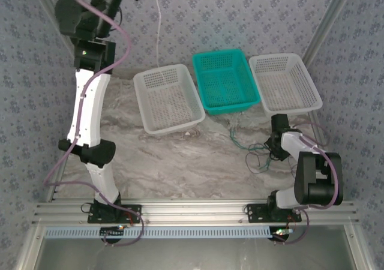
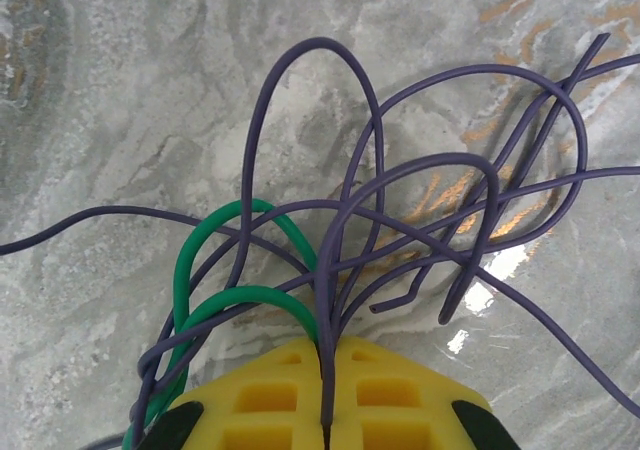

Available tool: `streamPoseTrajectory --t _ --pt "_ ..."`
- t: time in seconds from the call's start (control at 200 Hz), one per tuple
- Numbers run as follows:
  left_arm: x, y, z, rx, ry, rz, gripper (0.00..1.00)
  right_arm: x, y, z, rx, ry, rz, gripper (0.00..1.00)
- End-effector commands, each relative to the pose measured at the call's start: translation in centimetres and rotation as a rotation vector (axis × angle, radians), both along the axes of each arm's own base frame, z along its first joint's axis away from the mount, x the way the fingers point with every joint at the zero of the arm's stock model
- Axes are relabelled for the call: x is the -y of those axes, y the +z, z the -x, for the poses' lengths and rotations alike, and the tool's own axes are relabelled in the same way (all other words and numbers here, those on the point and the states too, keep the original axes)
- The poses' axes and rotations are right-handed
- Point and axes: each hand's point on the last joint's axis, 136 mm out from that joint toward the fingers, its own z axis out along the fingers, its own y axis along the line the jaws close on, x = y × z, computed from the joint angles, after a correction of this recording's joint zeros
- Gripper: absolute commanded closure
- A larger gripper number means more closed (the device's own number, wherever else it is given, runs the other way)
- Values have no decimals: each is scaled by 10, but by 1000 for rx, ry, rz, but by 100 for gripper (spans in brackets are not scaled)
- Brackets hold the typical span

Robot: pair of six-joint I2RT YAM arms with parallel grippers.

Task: Untangle the cables

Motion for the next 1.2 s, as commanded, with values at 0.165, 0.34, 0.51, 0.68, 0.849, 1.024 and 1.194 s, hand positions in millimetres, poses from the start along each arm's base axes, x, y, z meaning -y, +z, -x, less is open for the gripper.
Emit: streamPoseTrajectory --t 0.165,0.34,0.51,0.68,0.849,1.024,1.194 --pt "5 -161 -133 -492 320 -199 100 -17 -8 1 -51 83 -26 100" --pt "-12 -288 -169 -764 469 -293 100 -21 -9 0 -47 94 -32 100" --pt "-4 -405 -165 -1018 390 -379 100 -25 -8 -2 -49 110 -25 100" --pt "-4 -440 -156 -1128 342 -337 52 -28 -6 -3 -54 121 -27 100" --pt "-8 -402 -129 -1116 295 -306 22 -30 -3 -5 -54 135 -18 100" --pt "-12 -362 -78 -1147 208 -269 16 -32 -3 -8 -45 136 -20 100" --pt "1 -380 7 -1329 51 -184 18 -36 1 -12 -37 140 -23 100"
